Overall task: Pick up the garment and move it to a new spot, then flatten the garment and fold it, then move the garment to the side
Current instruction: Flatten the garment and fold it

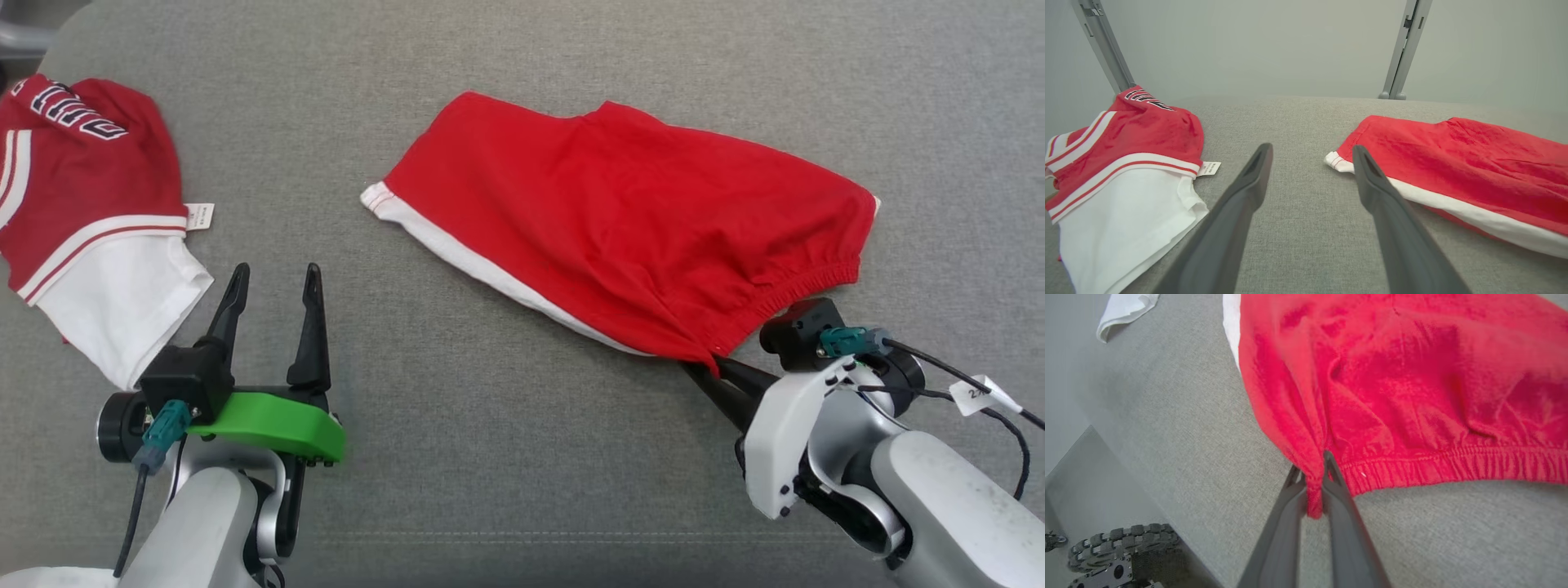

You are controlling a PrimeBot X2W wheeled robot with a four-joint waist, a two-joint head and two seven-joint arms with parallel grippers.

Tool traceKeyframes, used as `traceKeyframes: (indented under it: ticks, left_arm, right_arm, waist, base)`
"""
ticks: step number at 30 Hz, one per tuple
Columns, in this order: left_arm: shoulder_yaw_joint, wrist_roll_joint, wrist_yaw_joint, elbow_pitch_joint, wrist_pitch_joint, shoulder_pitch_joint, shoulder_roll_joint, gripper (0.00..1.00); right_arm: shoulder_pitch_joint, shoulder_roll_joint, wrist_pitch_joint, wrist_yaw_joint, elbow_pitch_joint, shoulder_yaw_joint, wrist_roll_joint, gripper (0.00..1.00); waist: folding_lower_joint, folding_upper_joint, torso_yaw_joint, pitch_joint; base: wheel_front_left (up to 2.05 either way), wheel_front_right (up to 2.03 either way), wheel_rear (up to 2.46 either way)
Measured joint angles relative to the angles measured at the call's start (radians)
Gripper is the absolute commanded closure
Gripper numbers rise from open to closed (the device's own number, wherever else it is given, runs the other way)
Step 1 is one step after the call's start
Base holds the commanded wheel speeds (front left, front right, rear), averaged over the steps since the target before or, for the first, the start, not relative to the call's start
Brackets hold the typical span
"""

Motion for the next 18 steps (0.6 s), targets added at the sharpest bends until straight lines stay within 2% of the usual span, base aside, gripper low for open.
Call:
traceKeyframes:
  ticks: [4, 8, 12, 18]
  left_arm:
    - [-0.002, 0.0, 0.002, -0.007, 0.007, 0.0, 0.003, 0.0]
    - [-0.004, -0.001, 0.007, -0.015, 0.016, -0.001, 0.007, 0.0]
    - [-0.012, -0.001, 0.007, -0.02, 0.024, -0.014, 0.008, 0.0]
    - [-0.033, 0.0, -0.005, -0.014, 0.031, -0.049, -0.005, 0.0]
  right_arm:
    - [0.056, -0.023, 0.107, 0.0, -0.126, -0.049, 0.077, 1.0]
    - [0.056, -0.029, 0.174, 0.0, -0.181, -0.12, 0.128, 1.0]
    - [0.002, -0.024, 0.205, 0.0, -0.134, -0.152, 0.162, 1.0]
    - [-0.125, -0.017, 0.2, 0.0, 0.025, -0.137, 0.202, 1.0]
  waist:
    - [0.0, 0.0, -0.028, 0.0]
    - [0.0, 0.0, -0.042, 0.008]
    - [0.0, 0.0, -0.042, 0.022]
    - [0.0, 0.0, -0.017, 0.044]
  base:
    - [0.0, 0.0, 0.0]
    - [0.0, 0.0, 0.0]
    - [0.0, 0.0, 0.0]
    - [0.0, 0.0, 0.0]
